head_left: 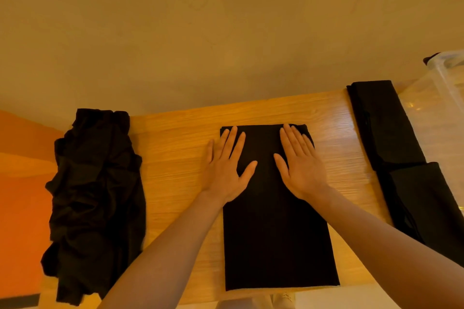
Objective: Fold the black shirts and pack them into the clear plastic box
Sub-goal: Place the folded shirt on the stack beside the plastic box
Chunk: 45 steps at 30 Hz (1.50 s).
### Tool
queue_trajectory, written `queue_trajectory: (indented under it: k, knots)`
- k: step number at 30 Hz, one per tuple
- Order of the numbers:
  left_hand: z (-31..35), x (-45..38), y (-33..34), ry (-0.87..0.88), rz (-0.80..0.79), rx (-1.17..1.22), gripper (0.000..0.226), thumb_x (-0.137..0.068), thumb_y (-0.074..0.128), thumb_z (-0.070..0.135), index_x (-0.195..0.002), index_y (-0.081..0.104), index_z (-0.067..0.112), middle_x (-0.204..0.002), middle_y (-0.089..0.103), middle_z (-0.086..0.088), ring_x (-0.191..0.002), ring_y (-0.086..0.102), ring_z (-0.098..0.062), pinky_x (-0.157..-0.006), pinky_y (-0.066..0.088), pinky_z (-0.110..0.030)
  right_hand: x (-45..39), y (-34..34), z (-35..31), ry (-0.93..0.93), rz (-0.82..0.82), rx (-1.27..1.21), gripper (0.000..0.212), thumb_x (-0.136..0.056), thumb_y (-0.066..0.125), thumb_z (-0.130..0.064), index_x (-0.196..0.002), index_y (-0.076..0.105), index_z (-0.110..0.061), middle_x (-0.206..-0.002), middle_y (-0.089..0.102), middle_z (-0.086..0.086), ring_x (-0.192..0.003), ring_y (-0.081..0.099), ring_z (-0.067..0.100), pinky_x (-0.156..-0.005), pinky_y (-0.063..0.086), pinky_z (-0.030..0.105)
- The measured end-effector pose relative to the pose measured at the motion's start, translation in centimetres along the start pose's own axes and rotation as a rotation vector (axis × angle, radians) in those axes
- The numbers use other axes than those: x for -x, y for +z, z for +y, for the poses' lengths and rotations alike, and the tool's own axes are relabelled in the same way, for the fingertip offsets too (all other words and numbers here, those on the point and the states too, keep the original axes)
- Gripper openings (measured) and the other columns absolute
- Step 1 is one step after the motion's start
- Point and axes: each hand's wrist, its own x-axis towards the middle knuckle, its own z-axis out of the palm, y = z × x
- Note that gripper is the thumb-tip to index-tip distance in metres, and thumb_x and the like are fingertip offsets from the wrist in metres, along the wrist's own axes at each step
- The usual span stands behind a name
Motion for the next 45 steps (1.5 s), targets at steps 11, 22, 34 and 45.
queue_trajectory:
  k: [11, 22, 34, 45]
  knots:
    - [-0.5, -3.1, -0.9, -0.023, -0.06, -0.091, 0.078, -0.089, 0.006, 0.07, -0.152, -0.01, 0.027, -0.161, -0.016, 0.001, -0.146, -0.02, -0.017, -0.119, -0.006, -0.049, -2.7, -0.9, 1.2, 0.195, -0.022, 0.003, 0.082, -0.092, 0.008, -0.064, -0.153, -0.006, -0.011, -0.161, -0.01, 0.004, -0.147, -0.014, 0.015, -0.12, -0.007, 0.033]
    - [-1.9, -5.6, -2.5, -0.138, -0.135, 0.015, 0.075, -0.096, 0.012, 0.063, -0.152, -0.016, 0.022, -0.16, -0.02, -0.004, -0.145, -0.023, -0.019, -0.119, -0.012, -0.041, -5.8, -2.6, 4.2, 0.163, -0.096, 0.045, 0.085, -0.087, -0.006, -0.064, -0.15, -0.014, -0.009, -0.16, -0.014, 0.008, -0.146, -0.017, 0.018, -0.118, -0.012, 0.031]
    - [3.2, 10.9, 2.0, 0.19, 0.021, -0.006, 0.059, -0.101, 0.025, 0.046, -0.153, 0.021, 0.017, -0.161, 0.015, -0.002, -0.149, 0.006, -0.017, -0.117, 0.012, -0.043, 12.1, -0.2, 1.0, -0.193, -0.066, 0.061, 0.059, -0.101, 0.023, -0.045, -0.152, 0.022, -0.015, -0.16, 0.014, 0.002, -0.149, 0.004, 0.014, -0.119, 0.01, 0.037]
    - [4.3, 23.1, 3.7, 0.104, -0.012, -0.067, 0.062, -0.102, 0.02, 0.053, -0.151, 0.024, 0.015, -0.159, 0.021, -0.003, -0.148, 0.012, -0.018, -0.116, 0.014, -0.041, 22.0, -0.1, 3.7, -0.329, -0.079, 0.157, 0.058, -0.103, 0.011, -0.046, -0.147, 0.031, -0.014, -0.156, 0.027, 0.004, -0.147, 0.014, 0.017, -0.115, 0.014, 0.038]
